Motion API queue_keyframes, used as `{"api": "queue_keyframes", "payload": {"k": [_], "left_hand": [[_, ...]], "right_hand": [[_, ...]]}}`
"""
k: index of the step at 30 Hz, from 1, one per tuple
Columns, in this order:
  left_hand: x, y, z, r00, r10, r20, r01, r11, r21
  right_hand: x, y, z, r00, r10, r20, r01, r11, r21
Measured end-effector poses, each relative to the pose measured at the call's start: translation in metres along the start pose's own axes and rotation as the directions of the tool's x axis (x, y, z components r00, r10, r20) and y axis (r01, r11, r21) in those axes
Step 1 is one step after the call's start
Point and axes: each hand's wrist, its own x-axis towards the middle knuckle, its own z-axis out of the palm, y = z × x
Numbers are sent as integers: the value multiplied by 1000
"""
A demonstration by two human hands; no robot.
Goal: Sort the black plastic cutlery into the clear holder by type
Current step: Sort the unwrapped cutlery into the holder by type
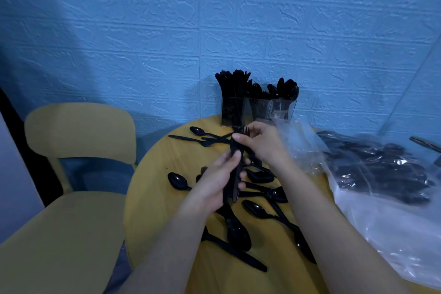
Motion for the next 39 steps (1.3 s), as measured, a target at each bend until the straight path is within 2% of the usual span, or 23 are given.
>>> {"api": "queue_keyframes", "payload": {"k": [2, 4, 5, 7, 9, 10, 15, 18, 21, 24, 26, 29, 32, 35, 39], "left_hand": [[0, -2, 0, 1000, 17, 21, -18, 999, 38], [1, -4, 1, 999, 25, 19, -27, 993, 112], [2, -3, 2, 999, 27, 23, -30, 989, 143], [5, 3, 9, 998, 32, 54, -43, 977, 210], [14, 14, 19, 994, 44, 99, -71, 952, 298], [19, 21, 24, 992, 46, 118, -83, 943, 323], [55, 44, 47, 991, 13, 131, -66, 910, 410], [80, 55, 52, 990, 85, 110, -132, 827, 547], [109, 63, 47, 969, 234, 82, -211, 606, 767], [139, 65, 39, 938, 340, 75, -215, 394, 894], [158, 65, 36, 921, 364, 140, -219, 184, 958], [177, 66, 33, 890, 368, 271, -197, -226, 954], [186, 63, 32, 899, 295, 322, -149, -486, 861], [191, 60, 30, 905, 290, 313, -98, -572, 814], [196, 61, 28, 894, 304, 328, -91, -593, 800]], "right_hand": [[2, 2, -2, 1000, 7, -18, -8, 999, -39], [2, 2, -10, 997, 76, -26, -75, 996, 41], [2, 2, -17, 994, 109, 9, -110, 989, 103], [4, 2, -32, 978, 125, 170, -161, 963, 215], [8, 2, -47, 948, 57, 314, -152, 946, 287], [12, 1, -53, 941, 17, 338, -131, 939, 319], [43, -12, -81, 975, -47, 217, -24, 950, 310], [63, -17, -91, 996, -48, 73, 27, 966, 258], [88, -16, -102, 988, -37, -147, 64, 980, 189], [114, -18, -114, 914, -67, -401, 120, 987, 108], [128, -22, -117, 854, -108, -509, 176, 980, 88], [147, -27, -113, 793, -166, -586, 263, 961, 83], [164, -27, -105, 791, -242, -563, 314, 949, 34], [179, -20, -92, 847, -318, -425, 315, 946, -81], [190, -12, -81, 902, -319, -290, 291, 947, -137]]}}
